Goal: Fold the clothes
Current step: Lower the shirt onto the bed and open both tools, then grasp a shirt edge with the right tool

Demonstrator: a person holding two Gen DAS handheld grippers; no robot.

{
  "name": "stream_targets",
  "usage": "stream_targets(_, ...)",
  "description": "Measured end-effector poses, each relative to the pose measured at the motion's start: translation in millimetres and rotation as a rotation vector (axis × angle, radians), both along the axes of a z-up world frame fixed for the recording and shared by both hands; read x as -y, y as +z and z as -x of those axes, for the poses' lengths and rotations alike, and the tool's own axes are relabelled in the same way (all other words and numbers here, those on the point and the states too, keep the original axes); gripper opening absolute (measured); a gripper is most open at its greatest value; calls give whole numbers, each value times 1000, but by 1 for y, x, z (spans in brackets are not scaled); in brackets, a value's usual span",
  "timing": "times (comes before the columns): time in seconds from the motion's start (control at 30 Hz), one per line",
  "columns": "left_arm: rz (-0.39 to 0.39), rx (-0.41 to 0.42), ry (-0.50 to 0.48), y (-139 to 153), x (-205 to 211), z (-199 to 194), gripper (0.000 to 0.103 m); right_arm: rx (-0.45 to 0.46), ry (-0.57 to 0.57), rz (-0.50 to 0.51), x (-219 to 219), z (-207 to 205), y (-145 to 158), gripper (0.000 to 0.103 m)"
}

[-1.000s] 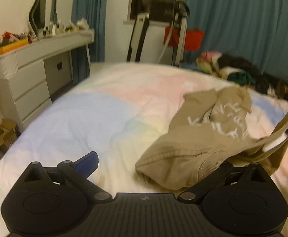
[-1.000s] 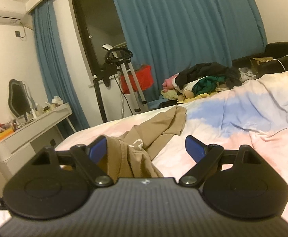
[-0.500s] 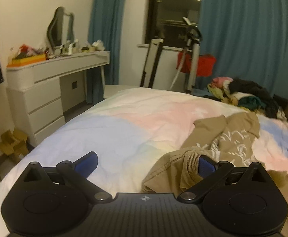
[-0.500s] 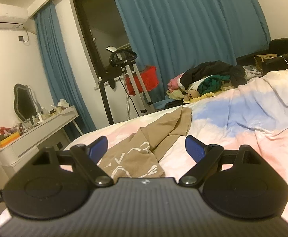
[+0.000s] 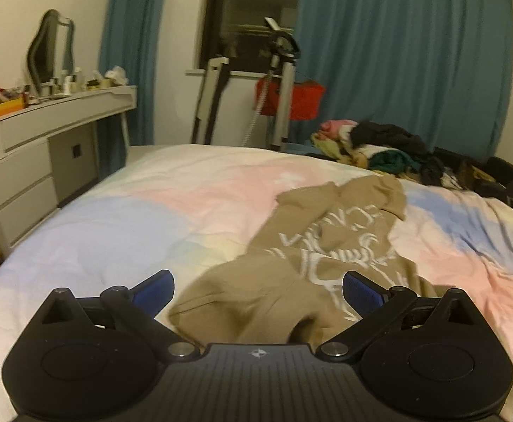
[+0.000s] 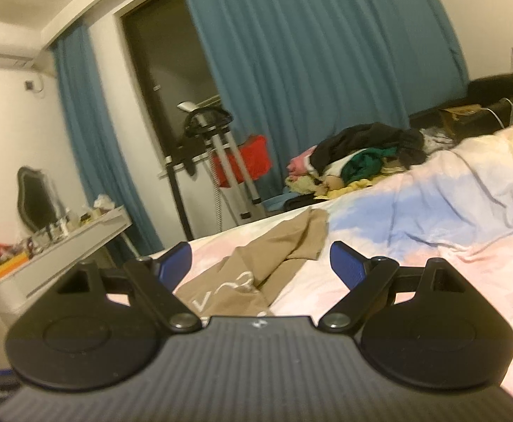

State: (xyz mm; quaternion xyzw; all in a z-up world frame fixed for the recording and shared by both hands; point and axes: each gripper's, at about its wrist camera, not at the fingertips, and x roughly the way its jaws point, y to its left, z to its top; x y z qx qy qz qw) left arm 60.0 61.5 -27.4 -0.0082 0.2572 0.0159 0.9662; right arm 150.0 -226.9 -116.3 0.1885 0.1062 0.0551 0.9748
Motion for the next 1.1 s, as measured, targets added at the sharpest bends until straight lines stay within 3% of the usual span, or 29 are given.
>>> stream_targets(0.3, -80, -13, -155, -15, 34, -4, 103, -61, -64, -58, 31, -2, -15, 88)
stream_targets(0.5, -272, -55, -190, -35, 55, -4, 103, -201, -9, -30, 38, 2, -32, 87)
stream_targets(0.67, -439, -93, -214, -53, 73, -4, 103, -349, 0, -70, 40, 19, -55, 88)
stream_targets(0.77, -517, -109, -221, -61, 81, -5, 103, -353, 82, 45, 17, 27, -57, 88)
stream_targets(0.97, -420, -105, -126, -52, 62, -20, 103, -337, 306, 293, -47, 34, -66, 87)
stream_targets(1.1, -284, -122, -9, -41, 36, -31, 103, -381, 364, 450, -76, 34, -80, 87)
